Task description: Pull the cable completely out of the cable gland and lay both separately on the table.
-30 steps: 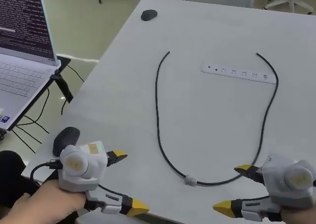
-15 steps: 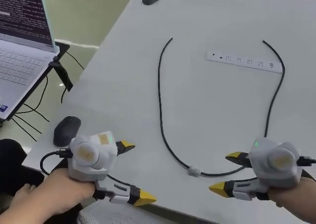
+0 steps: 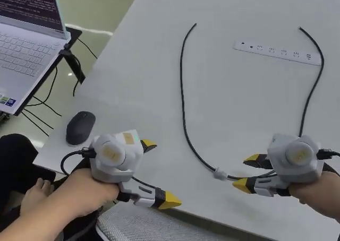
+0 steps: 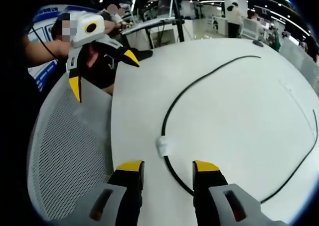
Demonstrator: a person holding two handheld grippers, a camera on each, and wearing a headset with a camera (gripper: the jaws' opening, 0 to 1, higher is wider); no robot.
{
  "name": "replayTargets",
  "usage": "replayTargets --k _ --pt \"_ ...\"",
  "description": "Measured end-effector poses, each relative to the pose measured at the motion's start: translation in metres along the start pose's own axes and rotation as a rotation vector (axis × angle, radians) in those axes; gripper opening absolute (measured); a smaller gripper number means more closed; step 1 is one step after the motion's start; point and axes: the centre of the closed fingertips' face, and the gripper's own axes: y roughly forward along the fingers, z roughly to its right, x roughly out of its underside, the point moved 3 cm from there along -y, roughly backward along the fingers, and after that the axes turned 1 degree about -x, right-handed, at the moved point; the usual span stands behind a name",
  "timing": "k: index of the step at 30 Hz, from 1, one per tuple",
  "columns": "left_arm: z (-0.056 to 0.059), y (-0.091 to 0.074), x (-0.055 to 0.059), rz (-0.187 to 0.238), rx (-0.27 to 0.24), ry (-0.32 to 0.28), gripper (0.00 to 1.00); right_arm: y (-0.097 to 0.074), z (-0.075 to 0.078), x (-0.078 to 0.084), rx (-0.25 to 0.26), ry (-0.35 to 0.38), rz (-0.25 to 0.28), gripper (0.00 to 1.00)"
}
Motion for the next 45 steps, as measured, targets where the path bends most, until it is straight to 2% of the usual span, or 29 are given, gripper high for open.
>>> replayTargets --k 6,11,13,18,23,32,39,43,45 --pt "-0.001 0.003 0.004 -0.009 0.011 0.012 0.92 0.011 0.001 -0.003 -0.004 -0.016 -0.021 0.28" --pt "-0.009 -0.001 0.007 -0.018 0.019 0.013 0.93 0.02 0.001 -0.006 -0.015 -0.009 -0.04 0.25" --pt "-0.011 -0.003 0.007 -0.009 0.019 0.014 0.92 0.023 0.001 -0.007 -0.018 -0.011 -0.049 0.25" --pt "-0.009 -0.002 0.009 -0.022 0.046 0.023 0.92 0.031 0.001 -0.004 -0.031 -0.024 -0.087 0.21" --pt "-0.009 -0.003 0.009 -0.019 0.062 0.018 0.9 0.034 0.0 -0.006 -0.043 -0.012 -0.1 0.16" --pt "-0.014 -0.008 0.013 -0.043 0.086 0.035 0.88 0.04 0.0 -0.003 -0.067 -0.012 -0.126 0.11" --pt "-0.009 -0.009 0.015 -0.054 0.103 0.036 0.86 0.041 -0.001 -0.004 -0.067 -0.031 -0.136 0.09" --pt "-0.003 -0.009 0.014 -0.049 0.116 0.032 0.86 0.04 -0.003 -0.005 -0.061 -0.02 -0.132 0.08" --pt "-0.002 -0.009 0.012 -0.035 0.113 0.033 0.87 0.039 -0.003 -0.006 -0.051 -0.052 -0.12 0.07"
